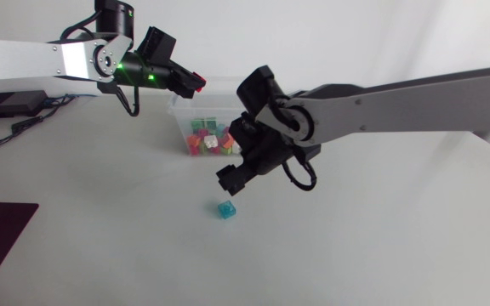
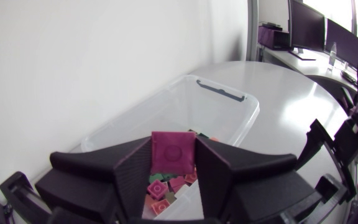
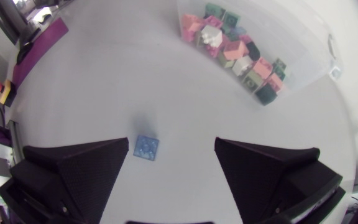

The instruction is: Place the duplo bricks in the container

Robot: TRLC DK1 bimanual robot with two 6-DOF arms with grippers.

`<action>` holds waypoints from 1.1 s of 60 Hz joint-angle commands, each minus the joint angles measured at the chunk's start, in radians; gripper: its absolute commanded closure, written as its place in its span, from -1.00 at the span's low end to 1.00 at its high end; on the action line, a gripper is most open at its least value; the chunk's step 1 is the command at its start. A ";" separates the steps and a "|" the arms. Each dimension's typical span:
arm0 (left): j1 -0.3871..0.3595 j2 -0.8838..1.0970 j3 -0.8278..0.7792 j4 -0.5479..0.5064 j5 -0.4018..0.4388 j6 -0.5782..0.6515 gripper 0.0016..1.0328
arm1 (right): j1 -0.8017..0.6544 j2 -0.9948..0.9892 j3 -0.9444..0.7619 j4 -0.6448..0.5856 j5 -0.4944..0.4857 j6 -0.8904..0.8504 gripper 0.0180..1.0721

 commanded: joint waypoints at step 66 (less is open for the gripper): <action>0.052 -0.128 -0.108 0.181 -0.144 -0.164 -0.92 | 0.078 0.403 0.356 -0.329 -0.018 0.043 -0.73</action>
